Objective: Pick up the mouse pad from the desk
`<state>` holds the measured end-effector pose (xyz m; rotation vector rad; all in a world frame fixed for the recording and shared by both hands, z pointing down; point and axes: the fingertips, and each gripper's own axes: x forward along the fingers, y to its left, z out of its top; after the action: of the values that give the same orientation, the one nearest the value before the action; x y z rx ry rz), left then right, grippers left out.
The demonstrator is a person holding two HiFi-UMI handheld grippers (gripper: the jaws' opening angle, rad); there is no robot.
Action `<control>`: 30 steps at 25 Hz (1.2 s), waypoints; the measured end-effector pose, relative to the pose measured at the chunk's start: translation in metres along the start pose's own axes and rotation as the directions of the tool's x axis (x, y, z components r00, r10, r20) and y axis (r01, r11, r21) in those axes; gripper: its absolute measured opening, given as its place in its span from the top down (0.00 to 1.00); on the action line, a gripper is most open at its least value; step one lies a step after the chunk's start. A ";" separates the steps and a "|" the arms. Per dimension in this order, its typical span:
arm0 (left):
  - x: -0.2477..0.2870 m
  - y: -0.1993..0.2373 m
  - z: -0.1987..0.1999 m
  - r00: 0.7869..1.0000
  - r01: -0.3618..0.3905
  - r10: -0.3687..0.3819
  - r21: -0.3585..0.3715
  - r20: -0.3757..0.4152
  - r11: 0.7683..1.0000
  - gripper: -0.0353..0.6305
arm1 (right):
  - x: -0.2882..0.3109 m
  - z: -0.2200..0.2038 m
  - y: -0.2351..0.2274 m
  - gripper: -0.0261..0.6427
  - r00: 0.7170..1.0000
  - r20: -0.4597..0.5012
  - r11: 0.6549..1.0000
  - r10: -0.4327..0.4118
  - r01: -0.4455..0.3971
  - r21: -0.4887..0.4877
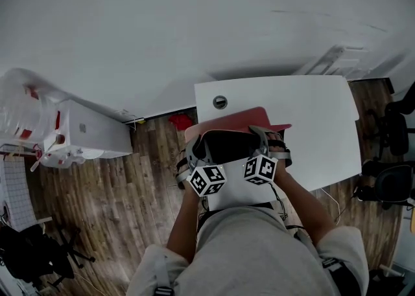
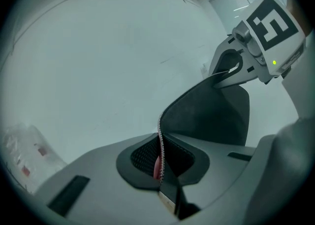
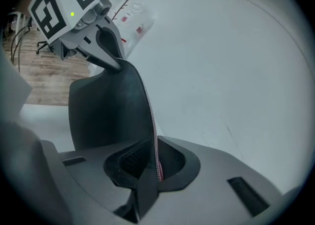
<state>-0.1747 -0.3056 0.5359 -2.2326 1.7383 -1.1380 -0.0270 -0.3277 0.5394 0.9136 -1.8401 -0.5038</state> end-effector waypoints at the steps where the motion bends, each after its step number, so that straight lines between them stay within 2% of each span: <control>1: -0.002 0.003 0.002 1.000 -0.010 0.010 0.010 0.004 1.000 0.90 | -0.002 0.003 -0.003 0.86 1.000 0.005 1.000 -0.007 0.007 0.002; 4: -0.009 0.012 0.010 0.999 -0.033 0.033 0.014 0.020 0.999 0.90 | -0.006 0.013 -0.012 0.86 0.999 0.022 1.000 -0.027 0.027 0.003; 18: -0.034 0.050 0.038 0.991 -0.074 0.087 -0.128 0.102 0.989 0.90 | -0.035 0.052 -0.050 0.87 0.992 0.091 0.996 -0.089 0.089 0.000; 23: -0.040 0.060 0.041 0.986 -0.089 0.105 -0.117 0.131 0.989 0.90 | -0.044 0.067 -0.064 0.87 0.984 0.125 0.992 -0.125 0.122 0.025; 30: -0.051 0.079 0.053 0.977 -0.079 0.119 -0.218 0.177 0.973 0.90 | -0.054 0.088 -0.083 0.87 0.976 0.160 0.987 -0.151 0.141 0.073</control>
<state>-0.2102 -0.3076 0.4335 -2.2495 1.9430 -0.7249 -0.0629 -0.3432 0.4134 1.0816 -1.9546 -0.6332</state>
